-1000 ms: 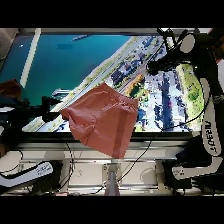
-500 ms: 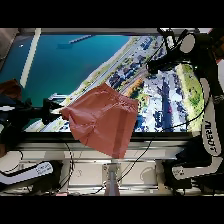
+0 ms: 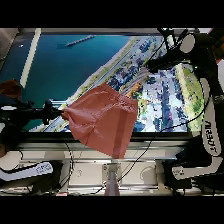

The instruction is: Fold the clothes and pants, and hang the long-sleeved shirts on hangers.

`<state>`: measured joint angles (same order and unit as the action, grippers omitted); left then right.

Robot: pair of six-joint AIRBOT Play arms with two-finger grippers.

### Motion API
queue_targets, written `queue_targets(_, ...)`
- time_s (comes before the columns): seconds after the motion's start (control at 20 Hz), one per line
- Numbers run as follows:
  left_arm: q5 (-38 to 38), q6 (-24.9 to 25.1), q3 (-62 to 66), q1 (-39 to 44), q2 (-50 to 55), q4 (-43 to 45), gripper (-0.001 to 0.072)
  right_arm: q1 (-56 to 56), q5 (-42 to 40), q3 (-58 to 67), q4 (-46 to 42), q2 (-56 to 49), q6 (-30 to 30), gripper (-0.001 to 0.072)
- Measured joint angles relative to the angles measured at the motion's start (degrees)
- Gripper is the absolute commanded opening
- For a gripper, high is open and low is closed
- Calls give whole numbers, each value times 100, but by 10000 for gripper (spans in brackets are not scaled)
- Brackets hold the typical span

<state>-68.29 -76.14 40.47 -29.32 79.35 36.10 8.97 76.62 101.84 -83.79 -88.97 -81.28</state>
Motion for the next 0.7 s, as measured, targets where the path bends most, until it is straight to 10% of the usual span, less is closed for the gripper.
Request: queue_targets(0.7,960,898,2531,1110,481,450,14,0,227,-748,1283,-503,592,456)
